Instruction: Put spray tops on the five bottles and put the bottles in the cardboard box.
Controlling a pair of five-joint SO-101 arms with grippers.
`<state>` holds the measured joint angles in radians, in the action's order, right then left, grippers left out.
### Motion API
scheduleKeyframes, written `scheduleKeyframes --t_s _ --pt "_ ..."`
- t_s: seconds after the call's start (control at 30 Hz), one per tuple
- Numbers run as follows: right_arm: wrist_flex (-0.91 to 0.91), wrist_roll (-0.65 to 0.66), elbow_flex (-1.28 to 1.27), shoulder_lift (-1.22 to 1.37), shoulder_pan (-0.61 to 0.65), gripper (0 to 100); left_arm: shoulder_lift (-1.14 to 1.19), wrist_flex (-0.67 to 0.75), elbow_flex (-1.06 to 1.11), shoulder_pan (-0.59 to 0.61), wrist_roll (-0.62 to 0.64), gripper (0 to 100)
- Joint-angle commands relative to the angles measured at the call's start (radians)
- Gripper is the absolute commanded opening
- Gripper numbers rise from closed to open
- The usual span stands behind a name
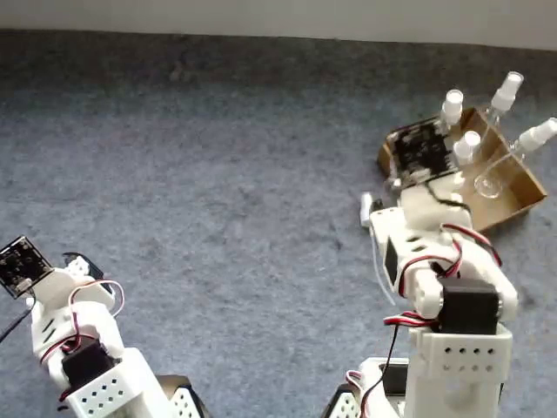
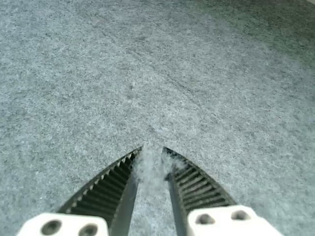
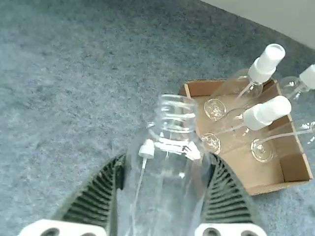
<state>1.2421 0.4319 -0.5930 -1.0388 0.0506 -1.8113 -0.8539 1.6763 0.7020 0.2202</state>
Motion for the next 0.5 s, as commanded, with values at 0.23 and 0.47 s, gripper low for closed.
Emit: scheduleKeyframes --t_s 0.23,0.47 --pt "-0.292 0.077 -0.515 -0.127 -0.001 7.8 -0.007 -0.003 0.019 -0.016 -0.017 4" --pt "-0.292 0.069 -0.484 0.065 0.153 7.8 -0.007 -0.003 0.019 -0.016 -0.017 4"
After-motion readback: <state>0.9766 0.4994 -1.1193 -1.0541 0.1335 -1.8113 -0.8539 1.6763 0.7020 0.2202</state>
